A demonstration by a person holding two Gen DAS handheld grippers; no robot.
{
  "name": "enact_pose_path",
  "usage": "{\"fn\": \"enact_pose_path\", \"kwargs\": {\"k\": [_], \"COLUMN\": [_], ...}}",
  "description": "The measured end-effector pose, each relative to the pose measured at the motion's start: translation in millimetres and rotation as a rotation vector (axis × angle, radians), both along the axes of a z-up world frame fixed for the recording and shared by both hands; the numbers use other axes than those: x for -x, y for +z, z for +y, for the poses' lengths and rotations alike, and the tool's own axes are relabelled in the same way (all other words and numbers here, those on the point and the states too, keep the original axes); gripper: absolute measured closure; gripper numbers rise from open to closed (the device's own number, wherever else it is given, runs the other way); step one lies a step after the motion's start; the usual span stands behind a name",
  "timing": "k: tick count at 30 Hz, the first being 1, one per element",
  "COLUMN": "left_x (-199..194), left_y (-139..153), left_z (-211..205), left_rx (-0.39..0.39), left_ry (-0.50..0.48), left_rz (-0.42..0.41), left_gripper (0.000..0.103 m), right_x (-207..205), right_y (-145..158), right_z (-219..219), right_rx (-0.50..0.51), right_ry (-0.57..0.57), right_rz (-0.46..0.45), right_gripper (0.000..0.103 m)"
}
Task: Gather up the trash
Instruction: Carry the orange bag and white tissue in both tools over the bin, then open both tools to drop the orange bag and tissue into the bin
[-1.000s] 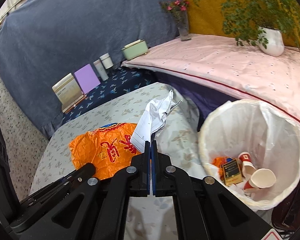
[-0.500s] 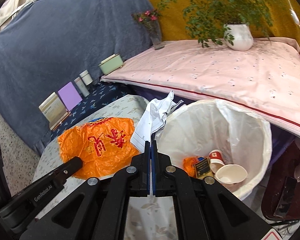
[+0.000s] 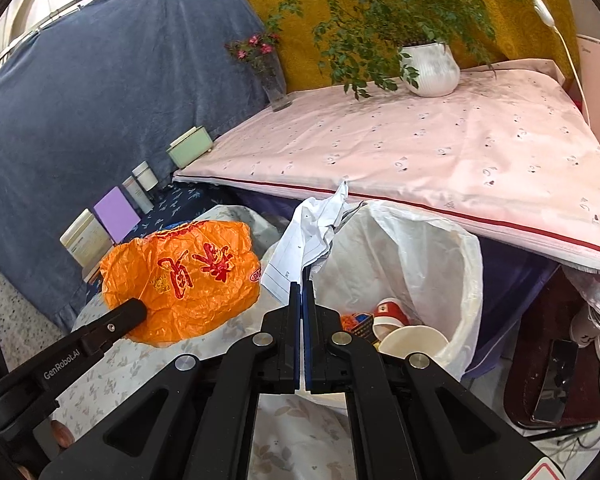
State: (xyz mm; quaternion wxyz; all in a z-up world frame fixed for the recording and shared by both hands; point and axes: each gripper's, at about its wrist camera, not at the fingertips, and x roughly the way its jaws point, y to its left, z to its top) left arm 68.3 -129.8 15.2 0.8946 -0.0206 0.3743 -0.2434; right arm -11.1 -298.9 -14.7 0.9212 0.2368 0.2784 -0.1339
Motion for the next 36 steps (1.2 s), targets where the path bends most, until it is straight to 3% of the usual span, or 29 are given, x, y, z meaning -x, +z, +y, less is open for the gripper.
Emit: {"fn": "enact_pose_path", "kwargs": {"k": [12,36], "left_x": [-3.2,-11.7], "left_y": [-12.1,-24.8], "left_z": [-28.5,-39.9], "left_rx": [-0.021,-0.027], "left_ry": [-0.052,-0.063], "left_rz": [0.026,0.046], "left_gripper": [0.098,0.097], "right_x": [8.0,3.8], "right_y": [-8.7,-19.4], "right_z": [-18.8,-24.8], "right_rx": [-0.019,-0.036], "right_ry": [-0.038,-0.050], "right_rz": [0.007,0.026], "right_gripper": [0.101,0.101]}}
